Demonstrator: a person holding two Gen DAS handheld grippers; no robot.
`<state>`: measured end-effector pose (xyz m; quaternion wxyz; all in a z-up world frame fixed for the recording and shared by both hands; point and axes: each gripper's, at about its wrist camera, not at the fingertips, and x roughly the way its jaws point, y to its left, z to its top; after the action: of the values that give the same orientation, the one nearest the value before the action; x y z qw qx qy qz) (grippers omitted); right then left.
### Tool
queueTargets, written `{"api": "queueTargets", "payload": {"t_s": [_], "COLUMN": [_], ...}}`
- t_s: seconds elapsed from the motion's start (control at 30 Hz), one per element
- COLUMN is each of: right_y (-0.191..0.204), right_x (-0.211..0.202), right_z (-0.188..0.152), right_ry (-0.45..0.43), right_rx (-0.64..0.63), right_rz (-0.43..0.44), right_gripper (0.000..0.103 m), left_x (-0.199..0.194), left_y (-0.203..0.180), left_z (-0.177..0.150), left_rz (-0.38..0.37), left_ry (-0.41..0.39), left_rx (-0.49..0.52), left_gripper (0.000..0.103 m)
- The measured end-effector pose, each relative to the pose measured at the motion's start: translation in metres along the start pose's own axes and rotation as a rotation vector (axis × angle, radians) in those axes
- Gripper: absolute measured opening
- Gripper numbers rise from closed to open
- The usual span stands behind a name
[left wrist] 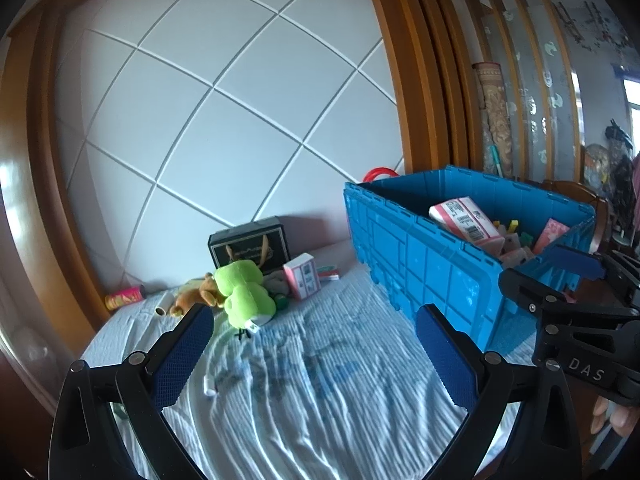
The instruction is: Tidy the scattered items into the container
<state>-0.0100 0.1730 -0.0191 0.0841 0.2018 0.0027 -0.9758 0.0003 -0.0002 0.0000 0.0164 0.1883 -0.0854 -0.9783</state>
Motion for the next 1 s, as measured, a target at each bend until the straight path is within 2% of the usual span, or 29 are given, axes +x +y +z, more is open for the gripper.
{"api": "queueTargets", "payload": {"t_s": [1.0], "right_y": [0.0041], "right_x": [0.0028], "right_z": [-0.0069], "right_ry": [0.023], "right_rx": [-0.003], "right_rz": [0.033], "right_gripper": [0.075], "left_x": [0.0004], "left_y": [0.0050], "left_z": [-0.0056], "left_rz": [0.021], "left_ry": [0.044], "left_rx": [-0.030], "left_gripper": [0.102]}}
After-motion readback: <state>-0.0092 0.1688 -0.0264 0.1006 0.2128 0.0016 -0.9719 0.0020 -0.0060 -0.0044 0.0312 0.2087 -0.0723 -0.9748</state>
